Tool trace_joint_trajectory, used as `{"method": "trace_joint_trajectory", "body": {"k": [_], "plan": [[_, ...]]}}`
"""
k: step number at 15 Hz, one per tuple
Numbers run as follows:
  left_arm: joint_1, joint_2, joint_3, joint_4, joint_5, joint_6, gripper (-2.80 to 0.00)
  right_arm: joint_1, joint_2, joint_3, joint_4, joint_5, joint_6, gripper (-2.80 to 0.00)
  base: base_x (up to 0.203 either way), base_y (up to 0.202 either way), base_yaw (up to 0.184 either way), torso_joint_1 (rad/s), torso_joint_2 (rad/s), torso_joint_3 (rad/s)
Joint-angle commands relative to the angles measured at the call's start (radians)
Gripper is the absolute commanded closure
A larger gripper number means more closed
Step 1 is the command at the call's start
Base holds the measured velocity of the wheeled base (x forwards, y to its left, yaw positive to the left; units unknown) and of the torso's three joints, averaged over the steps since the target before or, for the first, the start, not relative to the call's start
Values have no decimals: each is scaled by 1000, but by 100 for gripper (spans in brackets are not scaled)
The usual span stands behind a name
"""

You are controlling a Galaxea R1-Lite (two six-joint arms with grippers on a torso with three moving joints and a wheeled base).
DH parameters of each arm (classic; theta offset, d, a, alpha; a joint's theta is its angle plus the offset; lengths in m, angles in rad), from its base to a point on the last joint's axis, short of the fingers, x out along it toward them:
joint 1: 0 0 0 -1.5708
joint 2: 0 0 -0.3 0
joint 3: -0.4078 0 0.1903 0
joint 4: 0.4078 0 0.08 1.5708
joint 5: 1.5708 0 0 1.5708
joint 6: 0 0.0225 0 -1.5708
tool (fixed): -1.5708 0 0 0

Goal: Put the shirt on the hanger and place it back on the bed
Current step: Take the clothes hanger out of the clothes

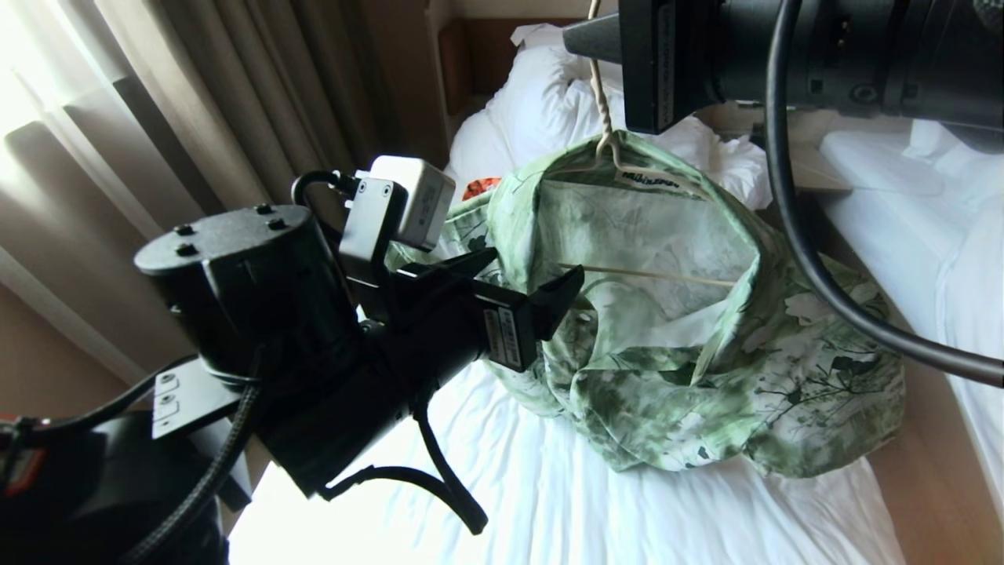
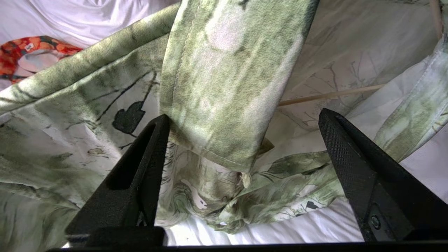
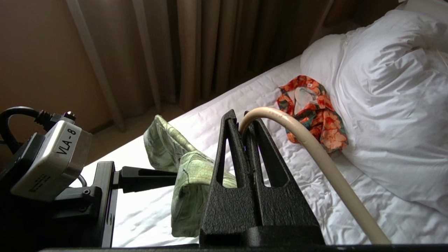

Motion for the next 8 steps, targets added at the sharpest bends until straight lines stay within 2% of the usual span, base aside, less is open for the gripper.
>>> {"method": "trace_joint_trajectory", "body": {"k": [1,8], "plan": [[3,0,3,-6,2,6,0,4,2,0,1,-1,-3,0,0,0,0,0,0,0],[34,6,2,-6,0,6,0,18,-17,5,5,-16,-4,0,0,0,0,0,0,0]]}}
